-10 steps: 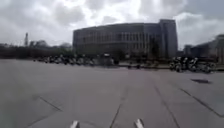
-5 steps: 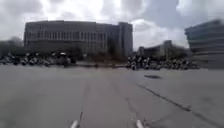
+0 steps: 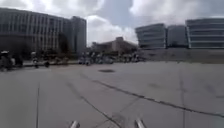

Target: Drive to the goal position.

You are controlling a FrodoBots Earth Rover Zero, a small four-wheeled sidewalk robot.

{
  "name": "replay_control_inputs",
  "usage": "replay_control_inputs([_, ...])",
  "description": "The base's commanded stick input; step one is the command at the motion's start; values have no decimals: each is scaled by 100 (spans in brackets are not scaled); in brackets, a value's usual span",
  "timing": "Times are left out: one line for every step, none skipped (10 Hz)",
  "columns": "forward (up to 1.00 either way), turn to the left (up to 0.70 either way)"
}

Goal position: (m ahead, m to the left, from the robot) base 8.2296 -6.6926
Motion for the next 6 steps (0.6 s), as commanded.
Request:
replay_control_inputs([0,-45])
replay_control_inputs([0,-45])
replay_control_inputs([0,-45])
replay_control_inputs([0,-45])
replay_control_inputs([0,-45])
replay_control_inputs([0,-45])
